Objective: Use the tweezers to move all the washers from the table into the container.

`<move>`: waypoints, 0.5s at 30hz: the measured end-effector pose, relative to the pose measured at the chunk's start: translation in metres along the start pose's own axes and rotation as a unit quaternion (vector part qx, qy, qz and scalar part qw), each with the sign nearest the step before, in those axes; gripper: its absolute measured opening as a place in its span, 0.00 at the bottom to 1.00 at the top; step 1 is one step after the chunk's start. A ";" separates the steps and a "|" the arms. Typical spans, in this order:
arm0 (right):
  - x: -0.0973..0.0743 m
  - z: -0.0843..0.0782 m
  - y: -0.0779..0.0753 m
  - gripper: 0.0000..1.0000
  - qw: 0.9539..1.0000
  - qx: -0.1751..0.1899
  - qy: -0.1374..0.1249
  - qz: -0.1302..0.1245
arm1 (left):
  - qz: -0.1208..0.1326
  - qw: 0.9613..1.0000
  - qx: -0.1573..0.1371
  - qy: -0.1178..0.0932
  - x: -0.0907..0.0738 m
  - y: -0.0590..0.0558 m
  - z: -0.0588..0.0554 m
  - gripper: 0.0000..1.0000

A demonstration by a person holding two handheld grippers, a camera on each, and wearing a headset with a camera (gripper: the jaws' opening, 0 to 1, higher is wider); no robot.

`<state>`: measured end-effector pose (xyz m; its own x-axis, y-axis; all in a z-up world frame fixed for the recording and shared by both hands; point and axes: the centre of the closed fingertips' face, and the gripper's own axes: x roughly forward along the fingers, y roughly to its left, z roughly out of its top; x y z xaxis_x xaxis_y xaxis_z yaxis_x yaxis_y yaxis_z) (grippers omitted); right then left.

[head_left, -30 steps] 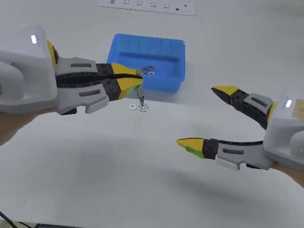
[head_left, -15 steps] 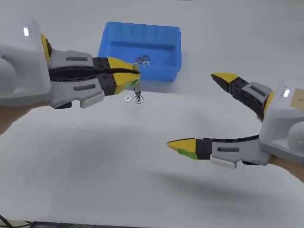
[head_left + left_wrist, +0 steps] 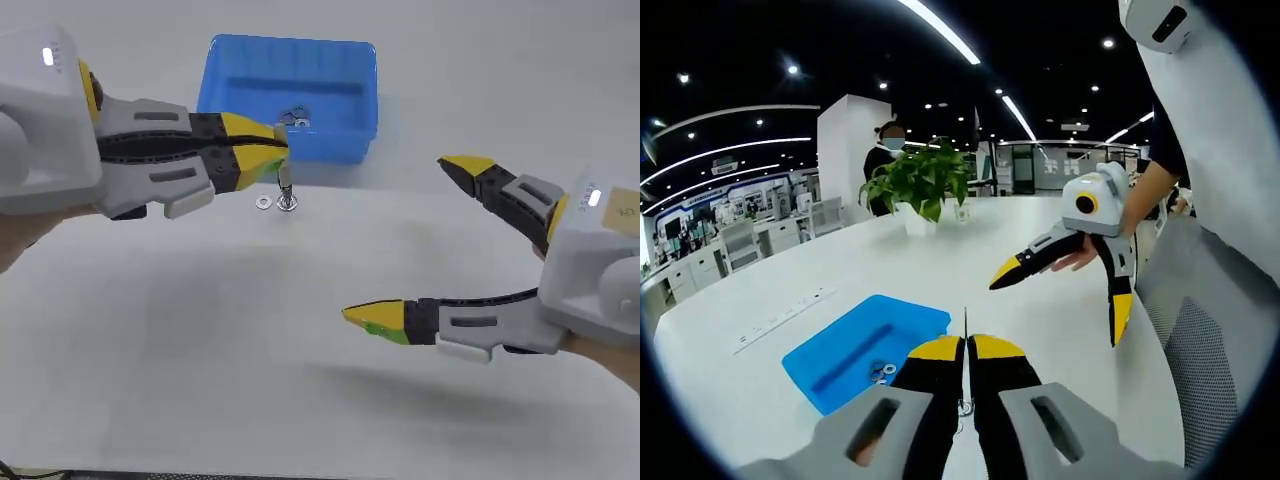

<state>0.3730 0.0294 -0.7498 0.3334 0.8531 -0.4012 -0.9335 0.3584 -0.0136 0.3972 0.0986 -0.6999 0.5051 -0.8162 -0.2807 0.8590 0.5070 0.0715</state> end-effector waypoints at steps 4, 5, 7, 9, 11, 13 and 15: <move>0.001 0.002 0.000 1.00 1.000 0.012 -0.005 0.001 | -0.002 1.000 -0.003 0.001 0.001 -0.001 -0.001 0.05; 0.001 0.001 0.000 1.00 1.000 0.014 -0.005 0.001 | -0.002 1.000 -0.003 0.000 0.001 -0.001 -0.001 0.05; 0.000 0.000 0.000 1.00 1.000 0.015 -0.003 0.002 | -0.003 1.000 -0.006 -0.001 0.002 -0.001 0.000 0.05; 0.000 -0.001 0.002 1.00 1.000 0.019 -0.001 0.007 | -0.007 1.000 -0.006 0.001 0.003 -0.003 -0.001 0.05; 0.000 -0.002 0.004 1.00 1.000 0.018 0.000 0.010 | -0.013 1.000 -0.009 0.001 0.005 -0.007 0.000 0.05; 0.000 -0.003 0.005 1.00 1.000 0.019 0.001 0.013 | -0.014 1.000 -0.010 0.003 0.007 -0.009 0.001 0.05; 0.000 -0.003 0.007 0.99 1.000 0.020 0.002 0.015 | -0.011 1.000 -0.012 0.002 0.007 -0.008 0.002 0.05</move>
<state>0.3664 0.0310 -0.7530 0.3043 0.8625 -0.4043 -0.9370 0.3475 0.0361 0.3938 0.0879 -0.7003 0.4859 -0.8257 -0.2867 0.8674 0.4958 0.0423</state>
